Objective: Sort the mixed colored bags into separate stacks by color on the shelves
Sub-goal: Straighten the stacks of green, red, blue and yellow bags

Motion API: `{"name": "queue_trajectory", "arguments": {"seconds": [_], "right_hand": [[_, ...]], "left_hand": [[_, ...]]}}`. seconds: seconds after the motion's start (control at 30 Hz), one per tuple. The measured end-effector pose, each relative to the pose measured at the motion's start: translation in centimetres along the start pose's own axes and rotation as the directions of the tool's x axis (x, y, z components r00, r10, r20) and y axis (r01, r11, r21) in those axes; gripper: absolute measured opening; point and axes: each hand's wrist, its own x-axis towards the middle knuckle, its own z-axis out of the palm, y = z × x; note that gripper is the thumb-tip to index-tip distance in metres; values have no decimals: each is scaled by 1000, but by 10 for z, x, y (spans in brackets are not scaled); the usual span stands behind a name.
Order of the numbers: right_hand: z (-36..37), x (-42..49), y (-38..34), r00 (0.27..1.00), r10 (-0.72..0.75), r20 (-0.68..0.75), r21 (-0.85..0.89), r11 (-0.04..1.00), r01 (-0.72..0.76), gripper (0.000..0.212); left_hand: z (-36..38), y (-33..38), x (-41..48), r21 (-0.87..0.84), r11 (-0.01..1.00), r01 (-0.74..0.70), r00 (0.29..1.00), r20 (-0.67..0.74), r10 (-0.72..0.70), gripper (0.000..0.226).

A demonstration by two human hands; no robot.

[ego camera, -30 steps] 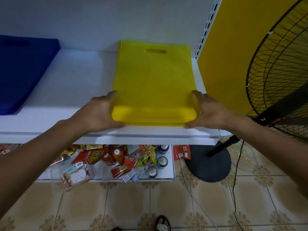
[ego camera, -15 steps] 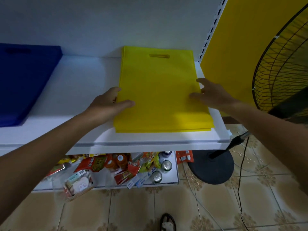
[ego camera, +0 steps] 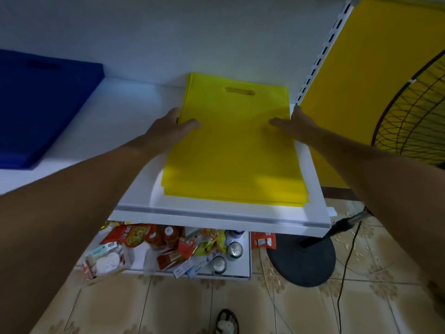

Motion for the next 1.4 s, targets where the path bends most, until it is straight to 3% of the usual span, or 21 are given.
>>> {"name": "queue_trajectory", "arguments": {"seconds": [0.3, 0.4, 0.57, 0.67, 0.87, 0.97, 1.03, 1.17, 1.3, 1.4], "right_hand": [[3, 8, 5, 999, -48, -3, 59, 997, 48, 67], [6, 11, 2, 997, -69, -26, 46, 996, 70, 65], [10, 10, -3, 993, -117, -32, -48, 992, 115, 83], [12, 11, 1, 995, -93, -36, -30, 995, 92, 80], [9, 3, -4, 999, -32, -43, -21, 999, 31, 73], [0, -12, 3, 996, -10, -88, -35, 999, 7, 65], [-2, -30, 12, 997, -11, -73, -210, 978, -4, 57], [10, -67, 19, 995, -87, 42, -421, 902, 96, 58], [2, -87, 22, 998, -54, 40, -309, 949, 63, 66], [0, -109, 34, 998, 5, 65, -316, 949, 16, 73]], "left_hand": [[-2, 7, -6, 17, 1000, 14, 999, 37, -15, 108], [3, 10, -3, 55, 997, 50, 998, 21, -51, 102], [6, 15, -6, 159, 986, 49, 998, 32, -55, 92], [8, 15, -5, 159, 986, 46, 999, -11, -44, 80], [10, 26, -9, 178, 983, 46, 999, -3, -46, 81], [4, 22, -26, 217, 972, 91, 987, -152, -58, 73], [3, 13, -42, 288, 950, 118, 978, -198, -62, 65], [3, 4, -60, 402, 915, 4, 999, -33, 11, 68], [-11, 3, -75, 248, 968, -27, 1000, 22, 23, 66], [-13, -4, -96, 301, 952, -62, 997, 72, 42, 75]]}}
